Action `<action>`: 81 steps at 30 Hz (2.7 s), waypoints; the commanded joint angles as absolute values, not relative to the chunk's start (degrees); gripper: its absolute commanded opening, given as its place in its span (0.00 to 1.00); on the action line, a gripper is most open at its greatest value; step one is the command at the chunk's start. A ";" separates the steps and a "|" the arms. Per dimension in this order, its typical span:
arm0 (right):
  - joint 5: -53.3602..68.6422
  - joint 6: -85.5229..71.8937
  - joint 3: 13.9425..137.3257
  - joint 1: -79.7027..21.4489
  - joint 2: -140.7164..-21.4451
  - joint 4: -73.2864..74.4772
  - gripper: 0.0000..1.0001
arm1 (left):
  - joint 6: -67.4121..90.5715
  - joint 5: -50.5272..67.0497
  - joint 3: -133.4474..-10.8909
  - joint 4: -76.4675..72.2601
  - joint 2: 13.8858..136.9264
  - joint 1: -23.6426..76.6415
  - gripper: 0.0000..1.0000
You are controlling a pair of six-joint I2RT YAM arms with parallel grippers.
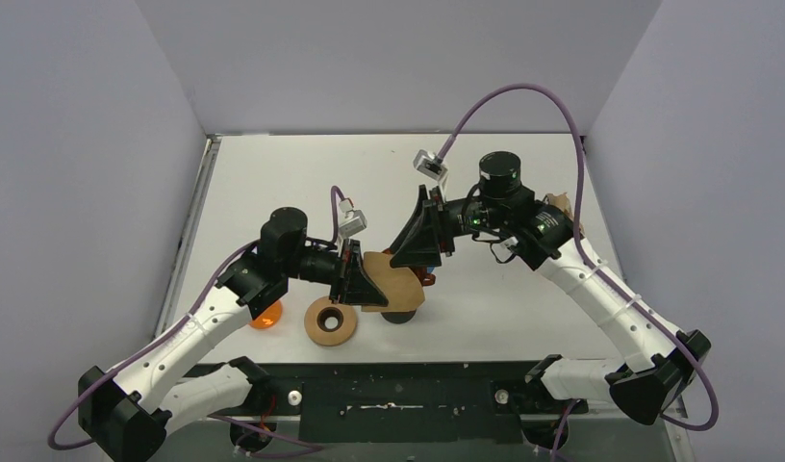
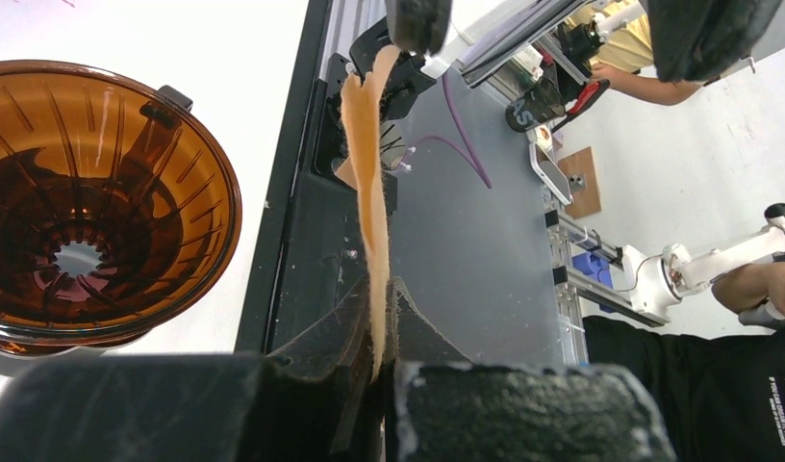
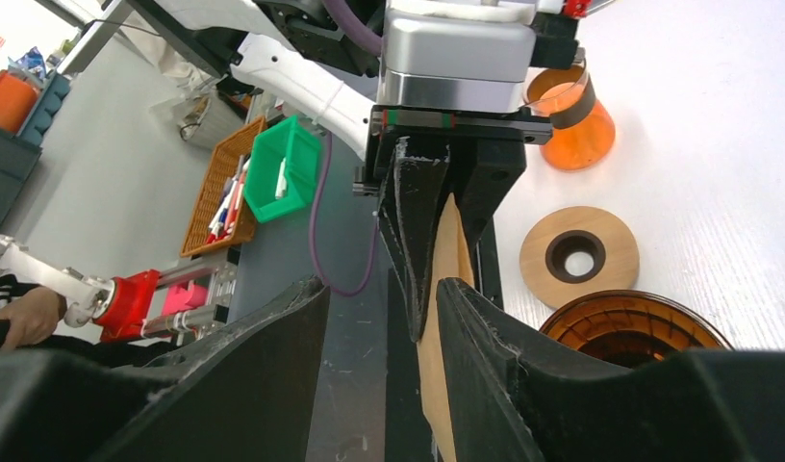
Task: Place the coffee filter in the dripper
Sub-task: Pick up the coffee filter from the coffee filter holder.
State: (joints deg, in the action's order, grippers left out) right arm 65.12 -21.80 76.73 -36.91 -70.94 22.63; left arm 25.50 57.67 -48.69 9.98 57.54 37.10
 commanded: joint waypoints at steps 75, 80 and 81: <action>54.45 -15.67 76.29 -42.84 -66.17 29.29 0.51 | 24.85 61.40 -49.06 6.99 53.65 40.42 0.00; 53.08 -15.53 76.31 -44.52 -66.09 29.33 0.51 | 25.38 61.52 -48.93 6.05 53.50 40.54 0.00; 53.01 -15.48 76.36 -44.68 -66.09 29.48 0.51 | 25.44 61.51 -48.89 6.00 53.50 40.59 0.00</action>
State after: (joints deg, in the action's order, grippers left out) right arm 54.65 -16.45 75.53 -43.53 -66.30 30.11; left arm 24.56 59.31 -48.69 9.69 54.57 40.10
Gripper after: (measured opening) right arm 0.511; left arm 0.007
